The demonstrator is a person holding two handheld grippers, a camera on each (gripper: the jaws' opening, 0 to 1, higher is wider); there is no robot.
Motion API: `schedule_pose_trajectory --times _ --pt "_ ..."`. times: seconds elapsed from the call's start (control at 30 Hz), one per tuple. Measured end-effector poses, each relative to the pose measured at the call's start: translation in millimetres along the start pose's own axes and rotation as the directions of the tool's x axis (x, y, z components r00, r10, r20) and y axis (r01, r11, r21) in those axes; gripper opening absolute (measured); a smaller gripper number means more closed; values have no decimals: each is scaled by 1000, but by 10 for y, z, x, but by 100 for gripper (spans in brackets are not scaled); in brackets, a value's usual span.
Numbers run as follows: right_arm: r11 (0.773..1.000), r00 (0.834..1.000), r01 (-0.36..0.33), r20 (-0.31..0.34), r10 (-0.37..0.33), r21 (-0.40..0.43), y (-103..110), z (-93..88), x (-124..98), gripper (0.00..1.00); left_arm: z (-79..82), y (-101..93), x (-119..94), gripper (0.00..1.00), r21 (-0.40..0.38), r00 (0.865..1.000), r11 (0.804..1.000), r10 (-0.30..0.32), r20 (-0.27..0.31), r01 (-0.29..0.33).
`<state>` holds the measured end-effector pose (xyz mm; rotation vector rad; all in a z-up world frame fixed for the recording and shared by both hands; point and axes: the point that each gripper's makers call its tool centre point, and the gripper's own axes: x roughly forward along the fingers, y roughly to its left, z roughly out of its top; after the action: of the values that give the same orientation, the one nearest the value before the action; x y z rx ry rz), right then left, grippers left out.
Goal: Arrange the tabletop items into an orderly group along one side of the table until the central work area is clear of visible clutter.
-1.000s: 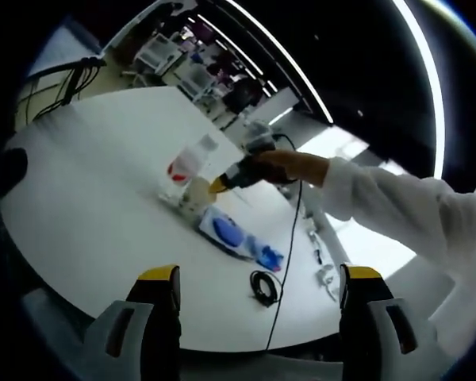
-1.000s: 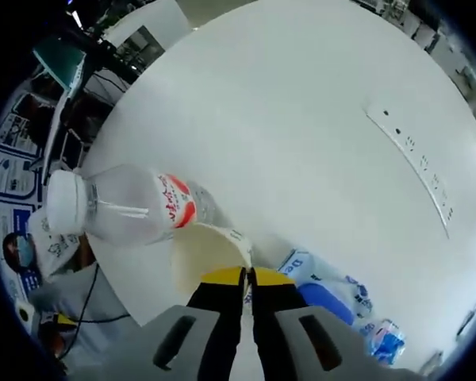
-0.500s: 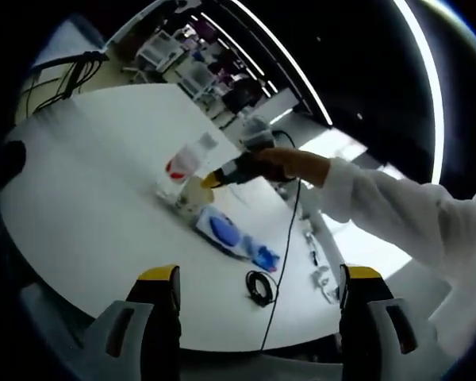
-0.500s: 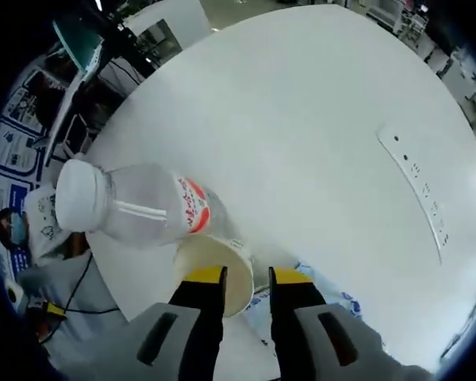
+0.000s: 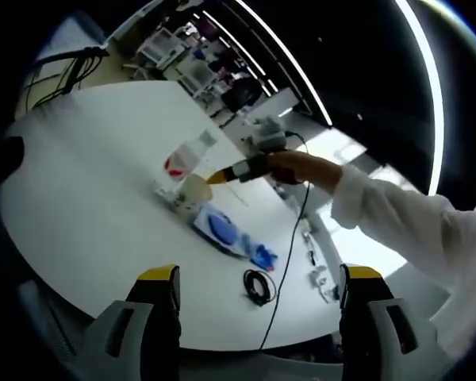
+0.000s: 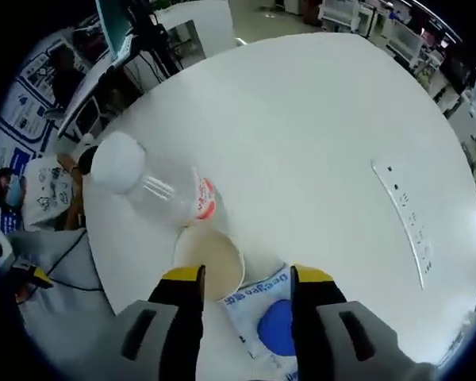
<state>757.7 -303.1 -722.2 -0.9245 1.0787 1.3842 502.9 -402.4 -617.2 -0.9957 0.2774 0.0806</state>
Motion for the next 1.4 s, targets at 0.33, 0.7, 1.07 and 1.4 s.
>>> schedule_pose_trajectory --times 0.33,0.7,1.07,1.4 --pt "995 978 -95 190 88 26 210 -26 -179 52 -47 23 24 84 2 1000 1000 10 -22 -10" --pt "996 957 -85 282 71 38 218 -427 -545 56 -155 -18 57 84 7 998 1000 -4 -68 4" --pt "993 948 -75 315 42 94 182 -947 -747 60 -240 -52 81 85 25 994 1000 -9 -105 12" --pt "984 938 -59 346 -3 168 -15 -1422 -909 62 -319 -100 98 86 37 990 999 -25 -140 30"
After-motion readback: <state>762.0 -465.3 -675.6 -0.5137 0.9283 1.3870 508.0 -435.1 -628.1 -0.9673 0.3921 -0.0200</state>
